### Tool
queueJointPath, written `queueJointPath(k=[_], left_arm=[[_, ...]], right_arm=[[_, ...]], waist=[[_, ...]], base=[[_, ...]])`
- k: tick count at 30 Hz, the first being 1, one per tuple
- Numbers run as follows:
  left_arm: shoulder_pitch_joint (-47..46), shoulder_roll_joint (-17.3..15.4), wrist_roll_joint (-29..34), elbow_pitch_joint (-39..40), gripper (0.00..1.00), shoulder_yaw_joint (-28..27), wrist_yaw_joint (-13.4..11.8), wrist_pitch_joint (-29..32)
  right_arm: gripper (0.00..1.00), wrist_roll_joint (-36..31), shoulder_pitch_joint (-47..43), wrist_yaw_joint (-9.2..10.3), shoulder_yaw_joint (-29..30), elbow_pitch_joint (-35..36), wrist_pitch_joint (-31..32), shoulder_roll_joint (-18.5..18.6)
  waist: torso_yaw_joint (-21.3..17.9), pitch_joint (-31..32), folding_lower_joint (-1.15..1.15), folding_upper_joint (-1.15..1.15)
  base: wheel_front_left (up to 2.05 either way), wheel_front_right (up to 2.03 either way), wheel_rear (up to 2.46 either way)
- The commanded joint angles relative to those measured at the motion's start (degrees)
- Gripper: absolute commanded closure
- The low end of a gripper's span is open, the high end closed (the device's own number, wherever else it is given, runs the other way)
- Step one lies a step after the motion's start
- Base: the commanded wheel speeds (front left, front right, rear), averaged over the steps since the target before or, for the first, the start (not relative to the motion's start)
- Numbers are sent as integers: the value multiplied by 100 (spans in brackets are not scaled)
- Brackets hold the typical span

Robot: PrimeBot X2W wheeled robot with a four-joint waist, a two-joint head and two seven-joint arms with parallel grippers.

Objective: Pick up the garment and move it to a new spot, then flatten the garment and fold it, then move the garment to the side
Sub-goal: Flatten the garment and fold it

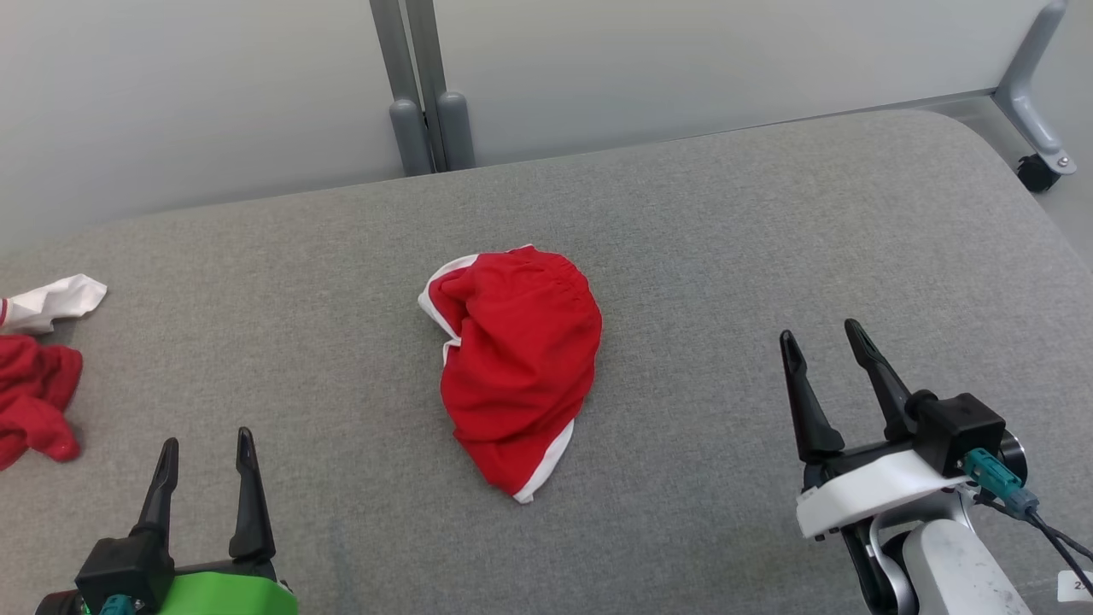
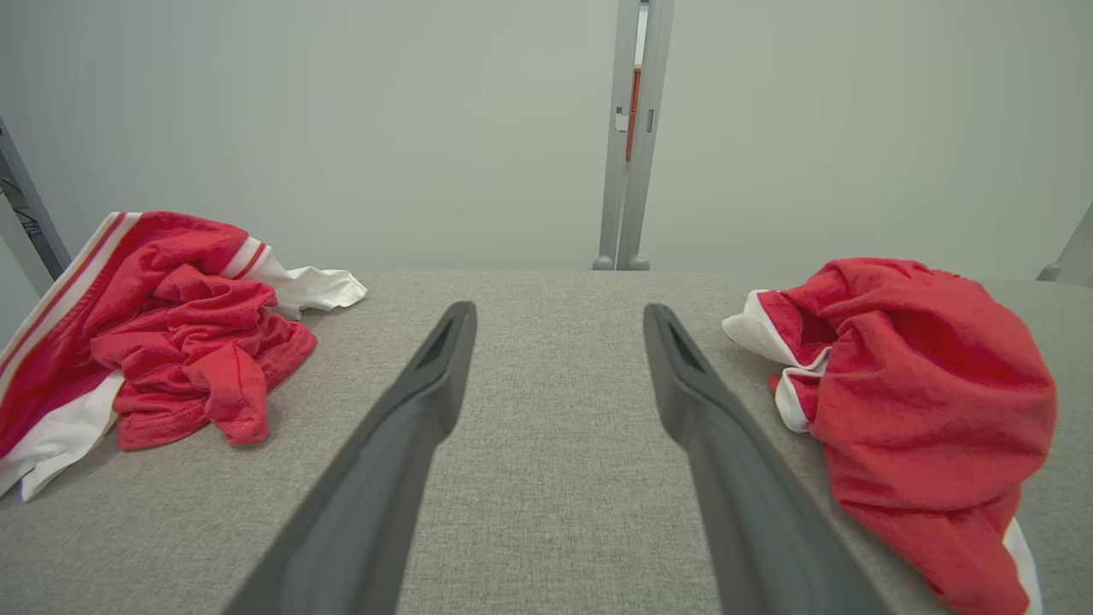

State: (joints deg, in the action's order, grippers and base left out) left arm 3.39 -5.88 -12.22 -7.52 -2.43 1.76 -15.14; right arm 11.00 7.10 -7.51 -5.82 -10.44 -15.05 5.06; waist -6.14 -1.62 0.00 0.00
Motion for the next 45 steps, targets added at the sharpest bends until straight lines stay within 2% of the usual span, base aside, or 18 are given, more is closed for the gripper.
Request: queueJointPath(k=[1, 19, 28, 36, 39, 45], left_arm=[[-49, 39, 58, -11, 0, -49, 47, -1], [-197, 235, 303, -166, 0, -192, 332, -1], [-251, 267, 328, -210, 0, -122, 406, -1], [-477, 277, 304, -166, 0, 26, 471, -1], [-576, 281, 298, -171, 0, 64, 489, -1], [-777, 289, 238, -191, 0, 126, 517, -1]], right_arm=[[0, 56, 1, 4, -7, -15, -19, 19], [0, 126, 46, 4, -83, -139, -18, 74], [0, 209, 202, 4, -249, -652, -18, 233], [0, 322, 1099, 5, -982, -1776, 413, 676], [0, 507, 1545, 5, -1453, -2252, 766, 904], [0, 1019, 2378, 6, -2571, -2990, 996, 1290]], waist=[[-2, -8, 0, 0], [204, 2, 0, 0], [484, 31, 0, 0], [986, -266, 0, 0], [1235, -442, 0, 0], [1686, -728, 0, 0]], base=[[0, 0, 0], [0, 0, 0], [0, 0, 0], [0, 0, 0], [0, 0, 0], [0, 0, 0]])
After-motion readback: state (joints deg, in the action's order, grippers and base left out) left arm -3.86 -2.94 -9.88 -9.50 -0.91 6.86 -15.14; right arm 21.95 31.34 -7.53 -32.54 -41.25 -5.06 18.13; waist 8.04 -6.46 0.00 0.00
